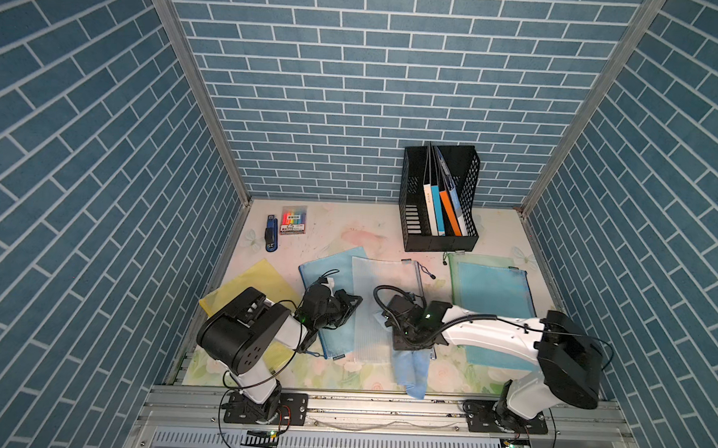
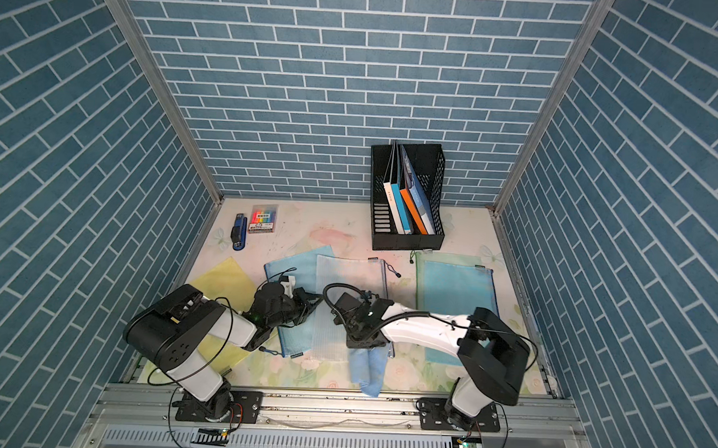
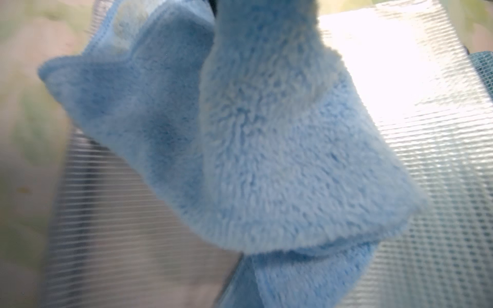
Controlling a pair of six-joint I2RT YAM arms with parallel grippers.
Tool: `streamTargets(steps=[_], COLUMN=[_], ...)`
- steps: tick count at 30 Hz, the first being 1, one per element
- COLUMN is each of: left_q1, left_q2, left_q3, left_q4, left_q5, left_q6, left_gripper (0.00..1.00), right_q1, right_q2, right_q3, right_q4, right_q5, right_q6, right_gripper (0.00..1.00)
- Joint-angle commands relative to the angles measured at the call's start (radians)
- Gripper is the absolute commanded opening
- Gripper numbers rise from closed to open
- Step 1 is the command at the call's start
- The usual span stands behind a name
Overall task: Wipe the document bag
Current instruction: Wipe the dirt from the document bag.
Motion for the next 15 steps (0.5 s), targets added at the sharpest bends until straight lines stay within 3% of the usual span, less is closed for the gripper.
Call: streamTargets(steps=[1, 5, 11, 15], left_q1=[-0.006, -0.010, -0.024, -0.025], left_q2=[-0.015, -0.006, -0.006, -0.010], left_q3=[0.002, 0.019, 0.034, 0.036], left_q4=[-0.008, -0.019, -0.032, -0.033], left_q5=[0.015, 0.020, 0.009, 0.008], left_q6=[0.024, 0.040, 0.043, 0.044], left_gripper=[0.00, 0.00, 0.00, 0.00], right_q1=[-0.036, -0.035, 0.023, 0.005], right_q2=[-0.048, 0.074, 0.364, 0.441], right_q3=[-0.041, 0.058, 0.395, 0.497], right_q4=[-0.111, -0.094, -0.086, -0.009], right_q5=[0.048, -0.003, -0.092, -0.169], right_q6=[0.004, -0.067, -0.170, -0.174], right_gripper=[0.00, 0.00, 0.00, 0.00])
